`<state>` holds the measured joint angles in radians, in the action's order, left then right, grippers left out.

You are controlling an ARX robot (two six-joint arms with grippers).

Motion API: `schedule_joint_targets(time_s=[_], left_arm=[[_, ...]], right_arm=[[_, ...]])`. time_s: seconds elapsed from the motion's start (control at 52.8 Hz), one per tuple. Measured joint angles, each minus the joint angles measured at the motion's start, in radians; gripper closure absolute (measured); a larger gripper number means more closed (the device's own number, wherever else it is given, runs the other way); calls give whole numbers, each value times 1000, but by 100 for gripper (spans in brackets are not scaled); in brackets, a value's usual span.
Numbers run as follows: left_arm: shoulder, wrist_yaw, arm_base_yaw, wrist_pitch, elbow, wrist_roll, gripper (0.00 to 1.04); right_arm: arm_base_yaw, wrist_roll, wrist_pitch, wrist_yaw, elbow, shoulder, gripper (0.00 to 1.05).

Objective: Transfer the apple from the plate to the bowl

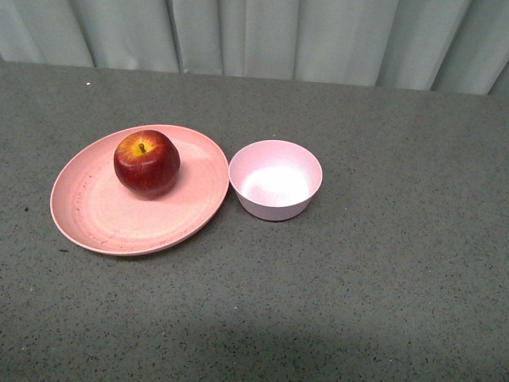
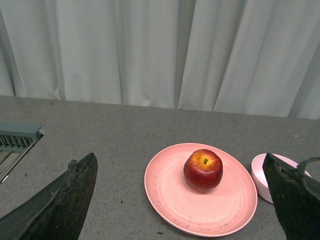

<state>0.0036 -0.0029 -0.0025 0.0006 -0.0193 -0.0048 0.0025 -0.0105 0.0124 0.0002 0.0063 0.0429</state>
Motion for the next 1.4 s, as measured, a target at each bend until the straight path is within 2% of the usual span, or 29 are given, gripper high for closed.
schedule_joint_targets(time_s=[0.341,0.625,0.814,0.927,0.984,1.23,1.249,1.325,1.363,1.401], left_arm=[[0,1,0,0,0,0,7],[0,1,0,0,0,0,7],[0,1,0,0,0,0,7],[0,1,0,0,0,0,7],[0,1,0,0,0,0,7],[3,-6,-3,-3,-2,0,7],[9,-34,-11,-14,-4,-3,7],[113,-254,-56,-160,-57,-43,7],[183,-294,-50,-163,-65,-57,7],[221,-293,-44,-142,-66,-59,7]], right_arm=[[0,-1,-11,0,0,-39,103],[0,0,-11,0,0,-39,60],[0,0,-11,0,0,-39,23],[0,1,-11,0,0,-39,7],[0,1,-11,0,0,-39,10],[0,1,-11,0,0,-39,9],[0,1,-11,0,0,-39,9],[0,1,-11,0,0,-39,9],[0,1,-11,0,0,-39,9],[0,1,-11,-1,0,-39,9]])
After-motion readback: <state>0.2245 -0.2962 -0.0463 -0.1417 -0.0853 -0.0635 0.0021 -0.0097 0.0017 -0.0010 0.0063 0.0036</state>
